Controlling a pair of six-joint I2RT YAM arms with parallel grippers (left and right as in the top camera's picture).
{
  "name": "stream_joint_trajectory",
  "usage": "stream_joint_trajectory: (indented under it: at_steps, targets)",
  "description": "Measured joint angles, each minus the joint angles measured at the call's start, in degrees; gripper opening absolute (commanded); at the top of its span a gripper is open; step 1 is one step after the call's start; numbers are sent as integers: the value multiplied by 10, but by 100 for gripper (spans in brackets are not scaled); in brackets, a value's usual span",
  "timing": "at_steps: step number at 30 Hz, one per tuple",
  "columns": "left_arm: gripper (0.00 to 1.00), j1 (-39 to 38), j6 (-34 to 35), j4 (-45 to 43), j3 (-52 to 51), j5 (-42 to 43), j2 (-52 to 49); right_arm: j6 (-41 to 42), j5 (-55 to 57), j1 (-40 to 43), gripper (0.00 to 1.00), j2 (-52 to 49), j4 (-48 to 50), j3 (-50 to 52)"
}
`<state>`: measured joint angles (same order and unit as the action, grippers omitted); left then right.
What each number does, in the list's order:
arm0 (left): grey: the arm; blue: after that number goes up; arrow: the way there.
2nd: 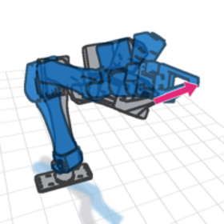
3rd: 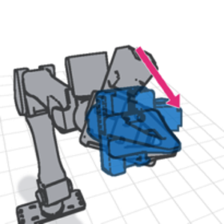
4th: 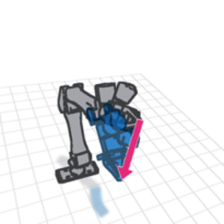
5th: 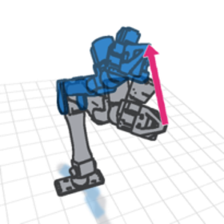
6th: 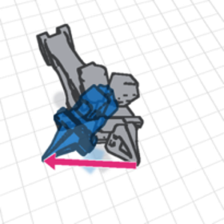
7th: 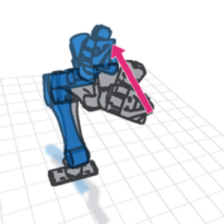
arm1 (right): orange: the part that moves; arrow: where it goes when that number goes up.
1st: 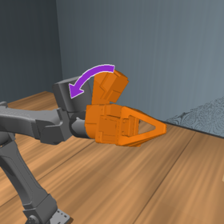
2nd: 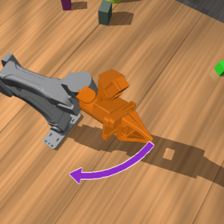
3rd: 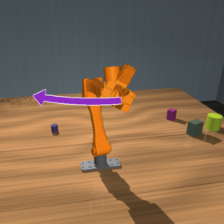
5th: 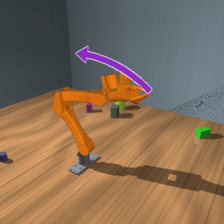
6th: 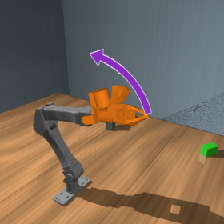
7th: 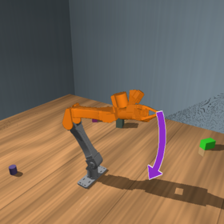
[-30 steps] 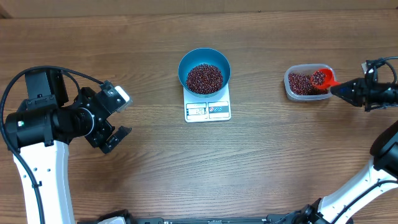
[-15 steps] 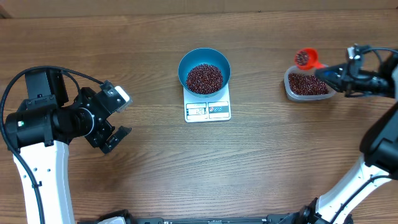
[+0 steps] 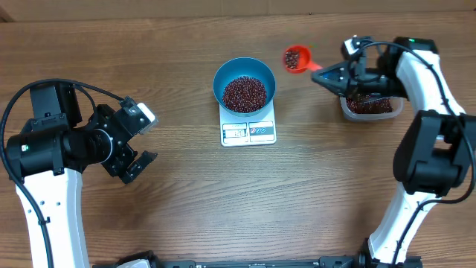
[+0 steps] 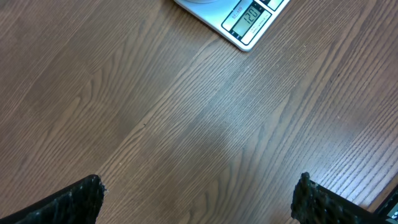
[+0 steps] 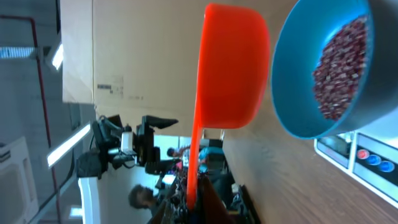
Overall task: Scoop item into bowl and weigh 150g on scale
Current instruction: 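Lift the filled red cup and carry it left toward the teal bowl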
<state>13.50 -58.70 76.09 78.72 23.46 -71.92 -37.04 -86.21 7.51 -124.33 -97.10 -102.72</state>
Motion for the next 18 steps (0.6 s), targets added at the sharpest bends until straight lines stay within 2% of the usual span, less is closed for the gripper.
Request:
stream_joint_trajectory:
  at_steps: [7, 18]
  targets:
    - [100, 0, 0, 0, 0, 0, 0, 0, -4, -34, 4, 1, 0, 0]
    - [100, 0, 0, 0, 0, 0, 0, -3, -5, -36, 4, 1, 9, 0]
